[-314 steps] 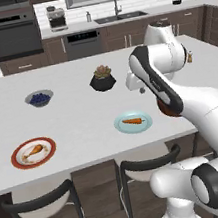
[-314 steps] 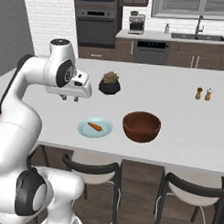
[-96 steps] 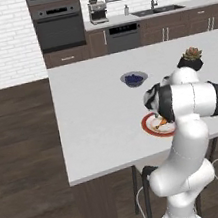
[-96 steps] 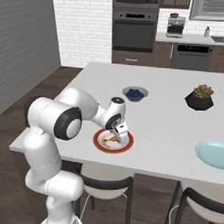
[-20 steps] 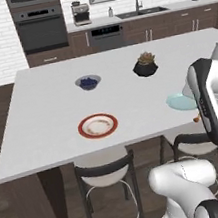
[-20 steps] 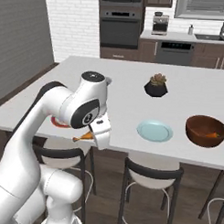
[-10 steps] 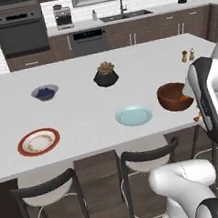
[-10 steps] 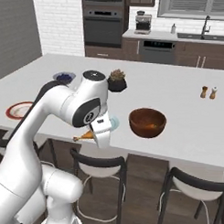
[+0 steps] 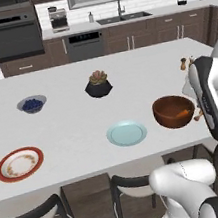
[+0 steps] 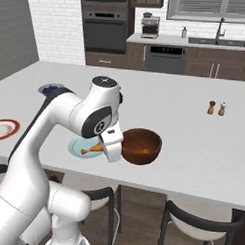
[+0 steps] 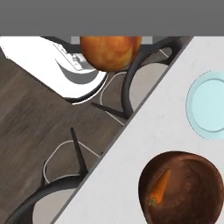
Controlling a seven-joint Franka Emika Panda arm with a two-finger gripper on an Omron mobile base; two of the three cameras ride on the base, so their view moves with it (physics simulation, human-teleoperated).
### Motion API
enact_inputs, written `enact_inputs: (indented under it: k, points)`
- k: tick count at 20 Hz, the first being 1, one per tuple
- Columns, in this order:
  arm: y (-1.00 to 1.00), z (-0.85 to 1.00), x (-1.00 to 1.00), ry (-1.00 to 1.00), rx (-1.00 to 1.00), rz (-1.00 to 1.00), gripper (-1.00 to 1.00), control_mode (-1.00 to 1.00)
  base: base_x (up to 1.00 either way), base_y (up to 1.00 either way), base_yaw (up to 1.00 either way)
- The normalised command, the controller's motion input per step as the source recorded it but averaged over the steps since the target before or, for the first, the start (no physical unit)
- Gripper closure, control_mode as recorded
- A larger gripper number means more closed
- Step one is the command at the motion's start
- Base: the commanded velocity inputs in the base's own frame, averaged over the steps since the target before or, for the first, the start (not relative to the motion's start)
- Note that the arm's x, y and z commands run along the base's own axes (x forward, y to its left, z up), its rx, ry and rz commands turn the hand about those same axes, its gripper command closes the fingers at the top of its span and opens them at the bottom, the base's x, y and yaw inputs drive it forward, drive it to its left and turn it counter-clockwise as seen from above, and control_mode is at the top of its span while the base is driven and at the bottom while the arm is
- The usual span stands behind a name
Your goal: Pick the chicken drumstick and carrot from their plates and place them in the bowl. Then put the bowl in the fridge.
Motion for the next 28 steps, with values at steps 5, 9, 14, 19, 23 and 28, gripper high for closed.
enact_inputs:
  k: [5,9,14,19,23,28]
  points:
    - [-0.33,0.0,0.8,0.05,0.04,0.01,1.0,-1.0,0.2,-0.07,0.0]
    - [-0.31,-0.07,1.0,0.14,0.02,0.03,1.0,-1.0,0.0,0.0,0.0]
    - [-0.02,-0.39,1.0,0.01,0.0,0.03,1.0,-1.0,0.0,0.0,0.0]
    - [-0.17,-0.51,0.83,0.0,0.0,0.04,1.0,-1.0,0.0,0.0,0.0]
    - [-0.29,-0.39,0.56,0.0,0.0,0.0,1.0,-1.0,0.0,0.0,0.0]
    - [-0.15,-0.38,0.6,0.0,0.0,0.0,1.0,-1.0,0.0,0.0,0.0]
